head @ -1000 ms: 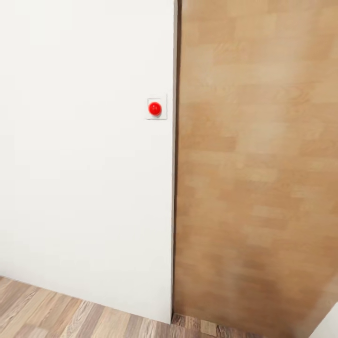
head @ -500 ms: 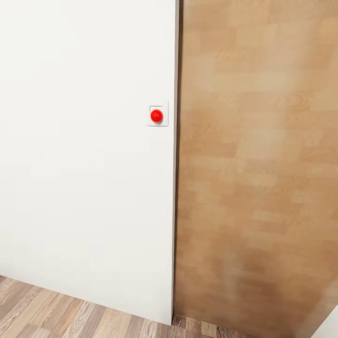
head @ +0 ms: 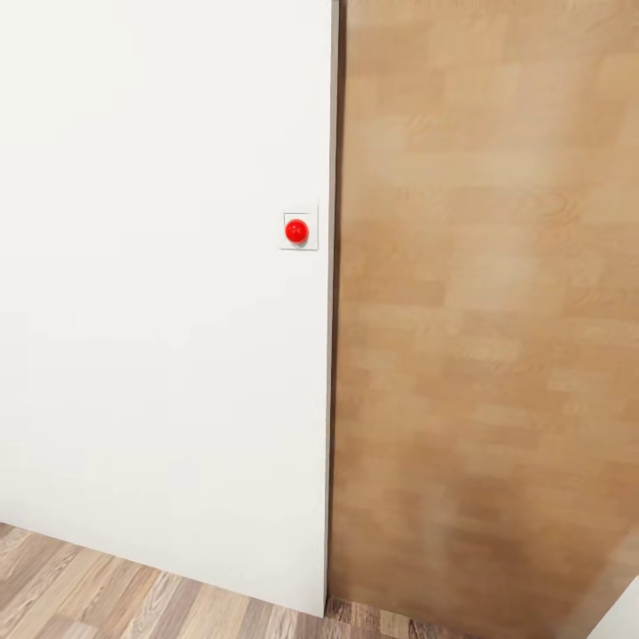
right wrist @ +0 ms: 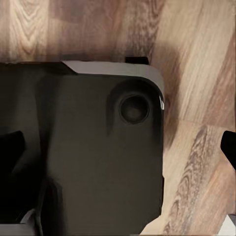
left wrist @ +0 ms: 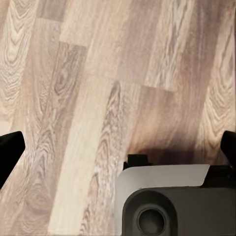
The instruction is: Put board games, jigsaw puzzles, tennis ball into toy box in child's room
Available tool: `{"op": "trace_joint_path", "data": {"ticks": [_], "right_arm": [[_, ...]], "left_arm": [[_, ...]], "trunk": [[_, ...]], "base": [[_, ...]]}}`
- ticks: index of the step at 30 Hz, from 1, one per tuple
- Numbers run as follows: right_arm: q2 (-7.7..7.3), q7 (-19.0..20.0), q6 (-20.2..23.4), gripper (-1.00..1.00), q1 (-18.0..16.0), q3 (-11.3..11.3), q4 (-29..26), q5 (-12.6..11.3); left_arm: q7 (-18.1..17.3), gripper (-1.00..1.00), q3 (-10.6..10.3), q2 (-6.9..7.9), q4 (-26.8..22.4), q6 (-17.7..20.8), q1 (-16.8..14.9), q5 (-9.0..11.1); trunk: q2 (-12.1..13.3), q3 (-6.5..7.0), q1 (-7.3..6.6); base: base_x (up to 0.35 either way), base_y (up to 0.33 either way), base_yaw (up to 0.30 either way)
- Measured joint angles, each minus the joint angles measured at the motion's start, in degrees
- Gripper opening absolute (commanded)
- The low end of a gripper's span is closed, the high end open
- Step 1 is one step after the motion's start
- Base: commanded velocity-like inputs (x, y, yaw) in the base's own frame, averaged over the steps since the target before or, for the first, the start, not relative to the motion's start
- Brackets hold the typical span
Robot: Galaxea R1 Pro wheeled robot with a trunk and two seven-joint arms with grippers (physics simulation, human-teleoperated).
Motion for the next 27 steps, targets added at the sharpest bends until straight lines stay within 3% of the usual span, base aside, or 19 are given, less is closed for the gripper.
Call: {"op": "trace_joint_path", "data": {"ticks": [3, 6, 9, 13, 27], "right_arm": [[0.08, 0.1, 3.5, 1.0, -1.6, -0.1, -2.6, -0.1], [0.8, 0.0, 10.1, 1.0, -4.3, 0.0, -4.7, 0.1], [2.18, 0.0, 13.4, 1.0, -6.6, 0.3, -6.4, 0.5], [2.79, -0.2, 11.1, 1.0, -7.5, 0.4, -8.1, 0.6], [2.89, -2.1, 5.5, 1.0, -7.7, 0.6, -8.4, 0.7]], "left_arm": [[0.2, 1.0, 0.0, 0.14, 0.0, 0.6, -2.1, 0.1], [1.0, 1.0, 0.1, 1.01, 0.1, 2.8, -5.7, 0.2], [2.1, 1.0, 0.3, 3.04, 0.1, 6.2, -9.6, 0.5], [2.6, 1.0, 0.6, 4.4, 0.2, 6.7, -11.3, 0.7], [2.8, 1.0, 0.6, 4.84, 0.7, 4.0, -11.9, 0.6]], "trunk": [[1.2, 0.54, -0.66], [2.4, 1.08, -1.32], [3.6, 1.62, -1.98], [5.2, 2.33, -2.86], [10.8, 4.84, -5.94]], "base": [[0.0, 0.0, 0.0], [0.0, 0.0, 0.0], [0.0, 0.0, 0.0], [0.0, 0.0, 0.0], [0.0, 0.0, 0.0]]}}
